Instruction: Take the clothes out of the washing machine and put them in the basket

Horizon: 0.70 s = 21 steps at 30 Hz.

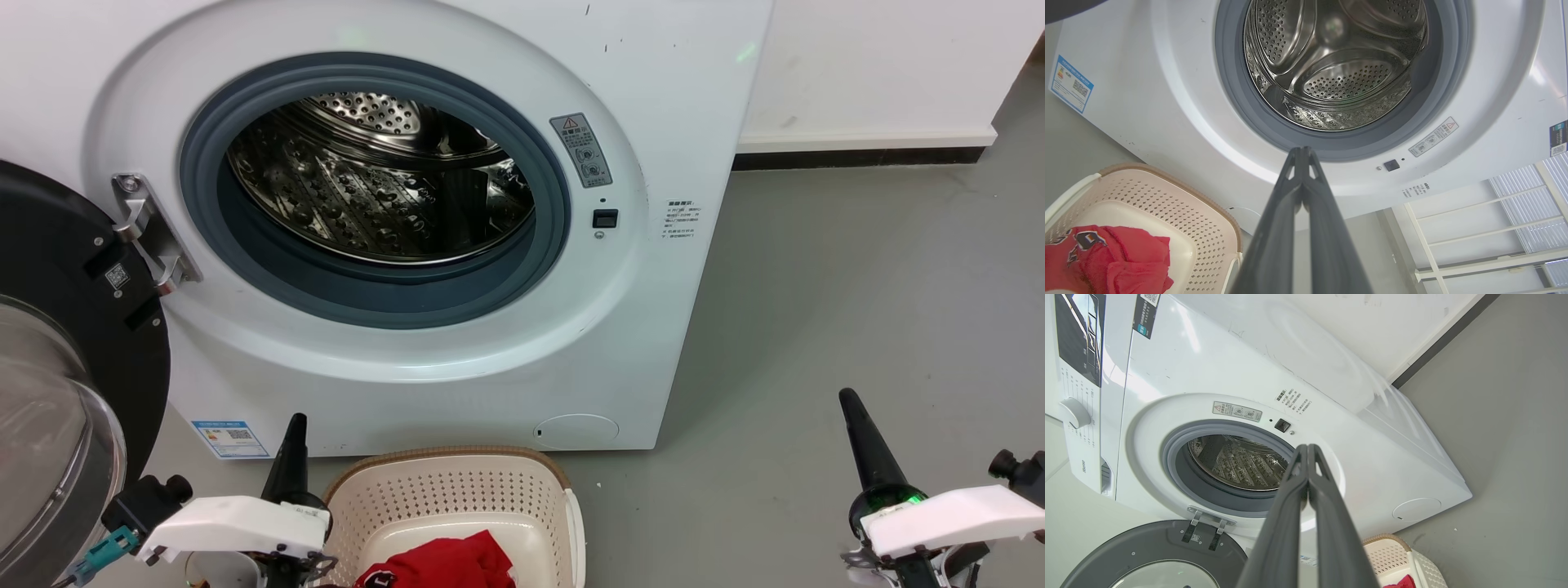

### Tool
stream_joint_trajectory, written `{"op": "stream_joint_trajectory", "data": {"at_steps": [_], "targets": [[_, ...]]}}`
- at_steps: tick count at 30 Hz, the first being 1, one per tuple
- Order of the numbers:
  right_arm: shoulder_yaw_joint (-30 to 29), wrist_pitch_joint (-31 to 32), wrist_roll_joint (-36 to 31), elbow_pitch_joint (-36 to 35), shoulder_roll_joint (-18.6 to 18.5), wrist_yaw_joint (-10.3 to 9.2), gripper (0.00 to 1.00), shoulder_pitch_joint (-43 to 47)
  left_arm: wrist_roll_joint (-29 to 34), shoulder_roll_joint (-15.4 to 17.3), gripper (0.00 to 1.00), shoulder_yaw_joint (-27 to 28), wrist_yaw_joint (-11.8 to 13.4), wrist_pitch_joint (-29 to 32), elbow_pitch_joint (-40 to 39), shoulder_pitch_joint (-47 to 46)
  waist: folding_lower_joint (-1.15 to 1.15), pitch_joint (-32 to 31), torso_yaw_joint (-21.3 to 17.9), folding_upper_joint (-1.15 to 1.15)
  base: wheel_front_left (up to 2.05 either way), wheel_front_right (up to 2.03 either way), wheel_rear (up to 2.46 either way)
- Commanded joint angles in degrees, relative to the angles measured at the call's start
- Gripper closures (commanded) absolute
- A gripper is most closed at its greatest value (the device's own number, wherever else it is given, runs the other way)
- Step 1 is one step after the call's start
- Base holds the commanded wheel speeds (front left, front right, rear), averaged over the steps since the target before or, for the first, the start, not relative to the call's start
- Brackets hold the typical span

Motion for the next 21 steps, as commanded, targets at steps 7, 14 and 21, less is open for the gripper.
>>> {"op": "stream_joint_trajectory", "data": {"at_steps": [7,14,21], "targets": [[-0.6,0.5,6.3,0.9,-0.3,0.00,1.00,-2.2,-6.0,0.0,1.00,1.0,-1.1,1.3,0.1,-1.9,0.00,0.0,0.0,0.00,0.00,0.00,0.00],[-0.9,0.7,9.9,1.9,-0.3,0.00,1.00,-2.6,-9.7,-0.1,1.00,1.6,-1.6,2.1,0.5,-2.3,0.00,0.0,0.1,0.00,0.00,0.00,0.00],[-1.3,1.1,14.0,2.8,-0.3,-0.01,1.00,-3.3,-13.7,-0.2,1.00,2.2,-2.3,3.0,1.0,-2.5,0.00,0.1,0.1,0.00,0.00,0.00,0.00]]}}
